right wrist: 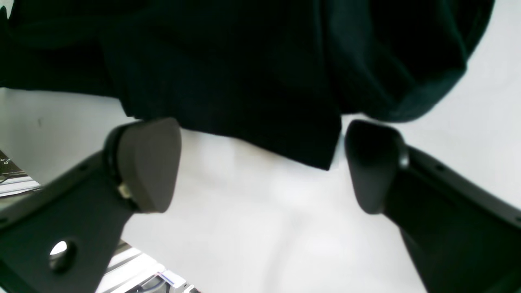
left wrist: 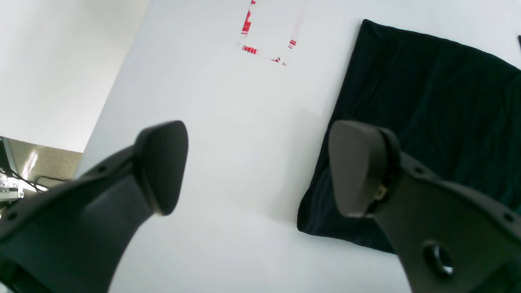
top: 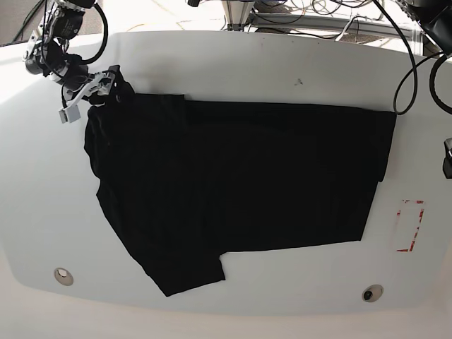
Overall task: Layout the t-shirt on the table in an organized manner, then fold the t-shirt properly
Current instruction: 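Move the right gripper along the shirt edge toward the sleeve, then press the right gripper onto the shirt edge and smooth it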
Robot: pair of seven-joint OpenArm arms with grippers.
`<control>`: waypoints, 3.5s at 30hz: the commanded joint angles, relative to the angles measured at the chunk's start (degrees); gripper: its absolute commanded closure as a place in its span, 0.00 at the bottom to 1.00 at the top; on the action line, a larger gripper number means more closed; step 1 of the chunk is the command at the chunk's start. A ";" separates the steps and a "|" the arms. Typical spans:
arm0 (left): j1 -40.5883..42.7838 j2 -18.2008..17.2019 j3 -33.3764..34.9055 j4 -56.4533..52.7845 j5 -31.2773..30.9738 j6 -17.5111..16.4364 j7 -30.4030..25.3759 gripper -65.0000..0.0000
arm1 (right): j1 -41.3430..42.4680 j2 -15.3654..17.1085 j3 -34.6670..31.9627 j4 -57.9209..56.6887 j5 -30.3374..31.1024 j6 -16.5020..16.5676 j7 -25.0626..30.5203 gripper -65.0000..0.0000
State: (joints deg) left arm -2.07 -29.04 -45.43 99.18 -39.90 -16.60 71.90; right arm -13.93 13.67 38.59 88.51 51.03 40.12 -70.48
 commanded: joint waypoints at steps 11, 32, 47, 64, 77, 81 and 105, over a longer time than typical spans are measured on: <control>-0.88 -1.25 -0.15 0.74 -0.85 -0.15 -1.52 0.21 | 1.05 -1.41 0.05 0.06 -0.52 -0.12 -0.07 0.68; -0.79 -1.25 1.96 0.65 -0.50 -0.15 -1.52 0.21 | 1.41 -2.73 0.05 10.44 7.04 -0.12 -4.82 1.00; 0.00 -1.25 2.05 0.82 -0.50 -0.15 -1.52 0.21 | 11.16 -2.73 -2.32 6.04 11.26 -0.12 -4.82 1.00; 1.67 -1.42 2.13 1.00 -0.76 -0.15 -1.52 0.21 | 26.11 0.35 -2.85 -6.36 7.92 -0.12 -4.56 0.18; 1.23 -1.34 2.13 1.00 -0.94 -0.15 -1.52 0.21 | 19.78 6.77 -2.76 0.85 7.04 -0.12 -4.82 0.00; 1.23 -1.34 2.13 1.35 -0.94 -0.15 -1.52 0.21 | 14.77 7.03 -2.68 4.11 6.95 -0.12 -4.82 0.00; 1.67 -1.16 3.45 2.93 -0.94 -0.15 -1.52 0.21 | 12.04 -5.28 -7.86 5.07 -0.61 -0.12 -4.47 0.08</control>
State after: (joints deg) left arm 0.16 -28.91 -41.34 101.21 -40.29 -16.60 71.48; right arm -2.96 8.99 31.68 92.53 49.28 39.90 -76.09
